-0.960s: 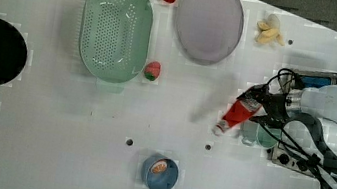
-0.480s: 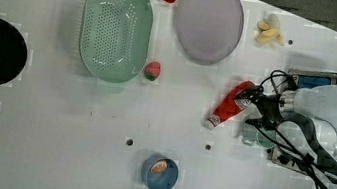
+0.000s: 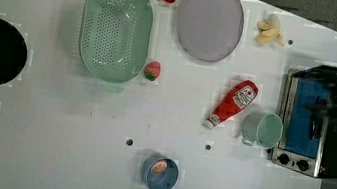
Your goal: Pick Ketchup from oven and place it on table.
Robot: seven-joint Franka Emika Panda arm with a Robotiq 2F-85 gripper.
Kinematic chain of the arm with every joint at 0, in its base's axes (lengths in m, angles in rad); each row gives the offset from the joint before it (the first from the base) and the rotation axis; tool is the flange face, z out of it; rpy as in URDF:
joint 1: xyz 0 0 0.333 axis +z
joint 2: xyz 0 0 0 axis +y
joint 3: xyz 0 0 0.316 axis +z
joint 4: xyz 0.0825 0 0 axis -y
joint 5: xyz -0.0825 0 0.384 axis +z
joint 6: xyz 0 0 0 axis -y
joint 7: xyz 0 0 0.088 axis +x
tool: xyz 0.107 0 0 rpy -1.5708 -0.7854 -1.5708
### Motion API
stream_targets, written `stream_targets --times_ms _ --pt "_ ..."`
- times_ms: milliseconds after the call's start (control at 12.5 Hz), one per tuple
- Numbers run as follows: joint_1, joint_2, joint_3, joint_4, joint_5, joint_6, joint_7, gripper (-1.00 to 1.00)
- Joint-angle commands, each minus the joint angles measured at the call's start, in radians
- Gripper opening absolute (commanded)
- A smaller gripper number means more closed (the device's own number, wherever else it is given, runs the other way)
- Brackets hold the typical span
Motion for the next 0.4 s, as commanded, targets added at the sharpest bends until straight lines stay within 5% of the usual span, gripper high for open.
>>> stream_targets --times_ms 80,400 --pt "0.001 -0.045 -0.008 0.183 0.003 -0.169 0.057 1.00" --pt "0.001 -0.051 -0.009 0.337 0.002 -0.429 0.056 1.00"
